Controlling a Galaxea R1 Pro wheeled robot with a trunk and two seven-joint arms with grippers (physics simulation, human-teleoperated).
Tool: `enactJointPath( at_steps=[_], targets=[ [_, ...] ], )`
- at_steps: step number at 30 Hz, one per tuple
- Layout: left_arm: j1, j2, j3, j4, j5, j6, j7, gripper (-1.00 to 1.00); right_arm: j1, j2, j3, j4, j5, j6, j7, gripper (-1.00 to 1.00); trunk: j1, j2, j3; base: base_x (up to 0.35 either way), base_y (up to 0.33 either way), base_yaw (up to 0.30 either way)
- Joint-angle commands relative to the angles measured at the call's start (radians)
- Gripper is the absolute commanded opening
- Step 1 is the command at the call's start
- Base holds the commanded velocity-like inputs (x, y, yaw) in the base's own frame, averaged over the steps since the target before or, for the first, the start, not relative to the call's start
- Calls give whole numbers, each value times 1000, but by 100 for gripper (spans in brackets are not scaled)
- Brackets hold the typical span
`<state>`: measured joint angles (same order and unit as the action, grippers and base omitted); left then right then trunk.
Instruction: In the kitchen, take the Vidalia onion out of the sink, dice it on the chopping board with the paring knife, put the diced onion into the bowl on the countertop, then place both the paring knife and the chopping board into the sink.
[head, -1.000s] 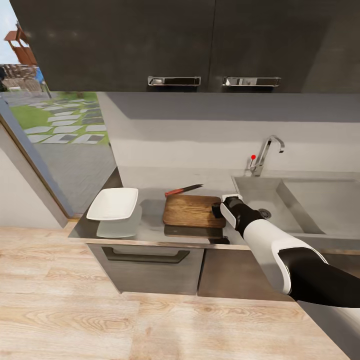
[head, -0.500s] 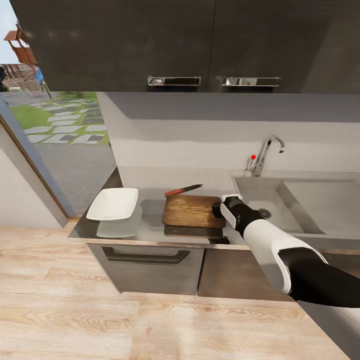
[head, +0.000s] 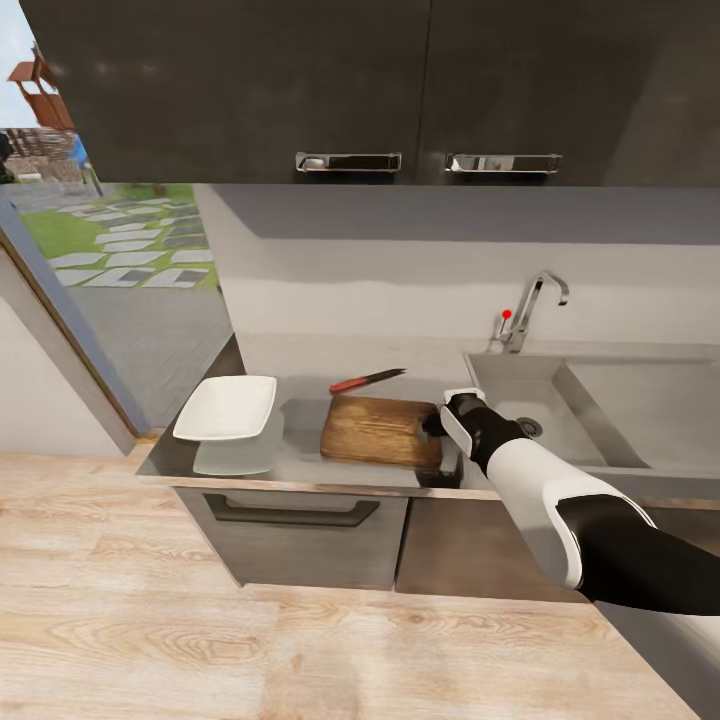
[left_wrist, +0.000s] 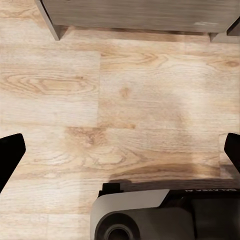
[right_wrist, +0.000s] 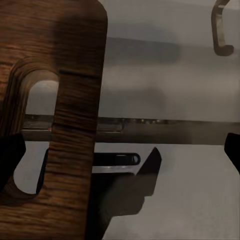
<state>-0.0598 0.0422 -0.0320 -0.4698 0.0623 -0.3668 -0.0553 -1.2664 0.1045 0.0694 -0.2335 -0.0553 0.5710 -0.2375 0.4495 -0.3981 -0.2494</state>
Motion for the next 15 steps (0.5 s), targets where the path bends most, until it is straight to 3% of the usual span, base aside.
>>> enactJointPath(
  at_steps=[1, 15],
  targets=[
    [0, 1, -3, 0, 7, -3, -3, 100, -1, 0, 7, -1, -6, 6, -5, 100, 1, -2, -2, 0, 0, 0],
    [-1, 1, -3, 0, 7, -3, -3, 100, -1, 0, 7, -1, -6, 6, -5, 100, 1, -2, -2, -22, 0, 0]
  ],
)
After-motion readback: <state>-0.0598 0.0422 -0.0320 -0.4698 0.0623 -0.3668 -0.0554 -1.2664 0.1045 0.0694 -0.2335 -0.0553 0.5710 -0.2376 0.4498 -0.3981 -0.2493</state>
